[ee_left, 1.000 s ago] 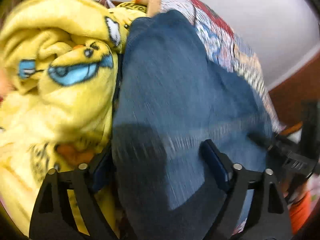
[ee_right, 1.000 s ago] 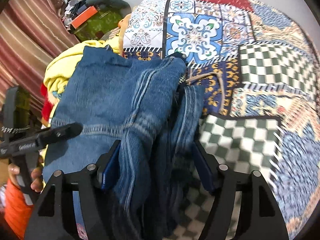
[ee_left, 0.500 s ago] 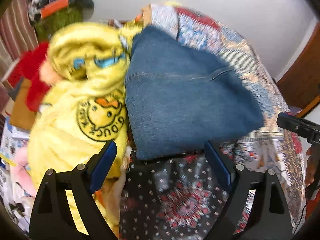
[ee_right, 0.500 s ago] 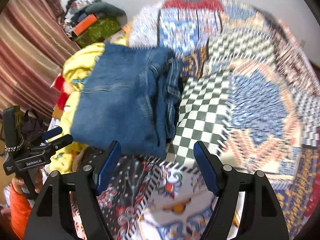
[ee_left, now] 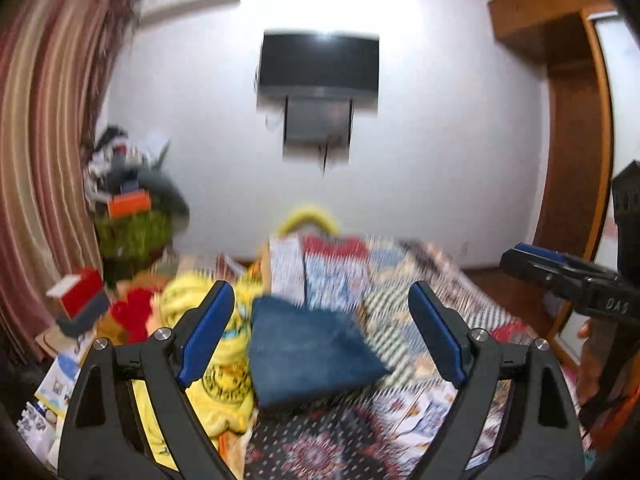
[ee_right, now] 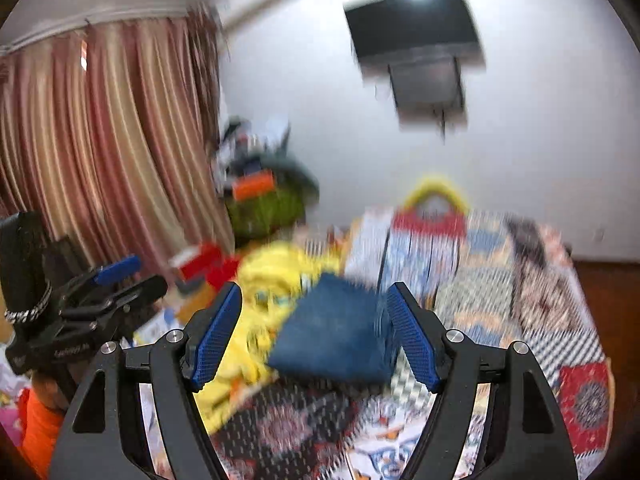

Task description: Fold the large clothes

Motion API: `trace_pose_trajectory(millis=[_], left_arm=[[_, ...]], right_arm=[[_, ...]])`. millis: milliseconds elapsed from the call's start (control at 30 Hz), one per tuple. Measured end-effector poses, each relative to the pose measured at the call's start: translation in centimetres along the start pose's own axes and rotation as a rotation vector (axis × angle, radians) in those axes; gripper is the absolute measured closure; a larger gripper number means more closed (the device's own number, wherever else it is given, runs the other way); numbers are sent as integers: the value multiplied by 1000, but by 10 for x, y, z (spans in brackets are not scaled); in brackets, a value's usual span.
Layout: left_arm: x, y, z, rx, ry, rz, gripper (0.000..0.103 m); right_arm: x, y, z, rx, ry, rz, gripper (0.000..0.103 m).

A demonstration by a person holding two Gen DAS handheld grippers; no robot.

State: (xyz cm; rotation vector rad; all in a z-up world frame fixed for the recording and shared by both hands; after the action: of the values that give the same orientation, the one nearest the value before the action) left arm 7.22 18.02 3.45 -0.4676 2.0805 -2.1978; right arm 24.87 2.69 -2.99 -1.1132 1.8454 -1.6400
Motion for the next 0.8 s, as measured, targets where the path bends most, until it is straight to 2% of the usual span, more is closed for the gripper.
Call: trace_pose_trajectory(millis=[100, 233, 300, 400, 467, 567, 800], left_arm=[[33, -8, 13, -9, -17, 95, 14], [61, -4, 24, -11, -7, 163, 14], [67, 0, 29, -18, -1, 171, 13], [71, 6, 36, -45, -32, 180, 3], [74, 10, 40, -62, -47, 190, 0], [74, 12, 40, -60, -45, 176, 0], [71, 15, 38, -41, -57, 167, 0]], right_arm=[[34, -4, -19, 22, 17, 121, 30], [62, 3, -36, 28, 40, 197, 29], [68, 7, -41, 38, 65, 208, 28], [70, 12, -43, 43, 104, 217, 21], [70, 12, -41, 41, 127, 216, 16], [68, 14, -39, 39, 160, 211, 1], [73, 16, -37, 35, 197, 214, 0]])
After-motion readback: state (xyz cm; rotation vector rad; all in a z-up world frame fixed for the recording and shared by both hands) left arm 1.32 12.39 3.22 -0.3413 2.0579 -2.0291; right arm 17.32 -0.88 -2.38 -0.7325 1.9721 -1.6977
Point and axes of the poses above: each gripper's, at about its wrist camera, not at the fingertips, and x roughly against the way its jaws point, z to its right, y to its underside, the point moved 1 cm from there along -x, roughly the way its jaws point, and after that the axes turned 6 degrees about z, right-handed, at the moved point
